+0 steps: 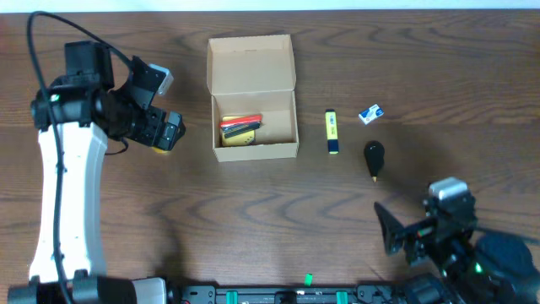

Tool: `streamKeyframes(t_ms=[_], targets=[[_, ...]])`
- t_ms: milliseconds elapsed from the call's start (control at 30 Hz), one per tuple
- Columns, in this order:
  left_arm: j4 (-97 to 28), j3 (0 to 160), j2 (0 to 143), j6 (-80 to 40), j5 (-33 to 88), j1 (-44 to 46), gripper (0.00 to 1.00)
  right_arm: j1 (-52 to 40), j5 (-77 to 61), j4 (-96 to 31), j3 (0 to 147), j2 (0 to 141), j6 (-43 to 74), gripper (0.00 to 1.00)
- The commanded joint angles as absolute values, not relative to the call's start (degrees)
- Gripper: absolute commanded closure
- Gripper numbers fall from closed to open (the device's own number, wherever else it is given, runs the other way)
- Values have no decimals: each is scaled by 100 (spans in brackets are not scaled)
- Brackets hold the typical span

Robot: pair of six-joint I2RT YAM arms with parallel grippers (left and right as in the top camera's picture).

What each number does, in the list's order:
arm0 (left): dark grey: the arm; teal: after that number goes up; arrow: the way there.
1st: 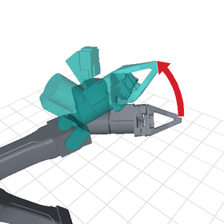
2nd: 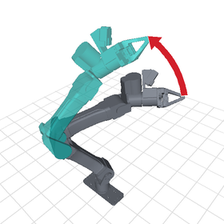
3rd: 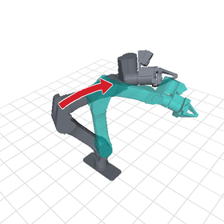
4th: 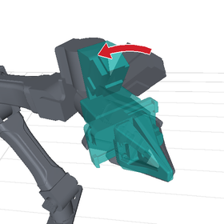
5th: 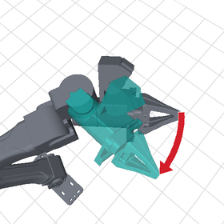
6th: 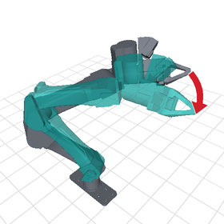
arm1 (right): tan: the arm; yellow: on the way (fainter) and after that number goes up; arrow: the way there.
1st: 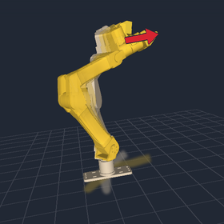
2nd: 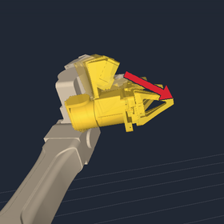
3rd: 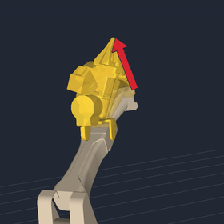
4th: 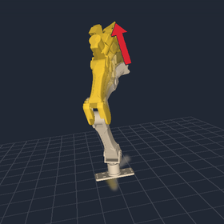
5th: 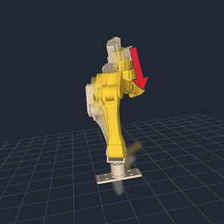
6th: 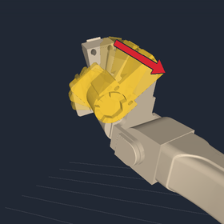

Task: Pack container
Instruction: 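Position the left gripper above the yellow tape roll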

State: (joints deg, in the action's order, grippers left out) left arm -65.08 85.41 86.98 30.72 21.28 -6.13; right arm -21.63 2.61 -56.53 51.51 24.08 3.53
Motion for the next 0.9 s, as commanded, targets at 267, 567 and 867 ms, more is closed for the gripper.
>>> streamKeyframes(t_ms=[267,567,867], targets=[[-5710,8525,10265,3203,1568,-639,5,-2086,1350,-5789,5264,3990,-8,1],[-5675,8523,10713,2475,832,-652,5,-2086,1350,-5789,5264,4595,-8,1],[-5559,8248,10901,1916,598,-652,5,-2086,1350,-5789,5264,4919,-8,1]])
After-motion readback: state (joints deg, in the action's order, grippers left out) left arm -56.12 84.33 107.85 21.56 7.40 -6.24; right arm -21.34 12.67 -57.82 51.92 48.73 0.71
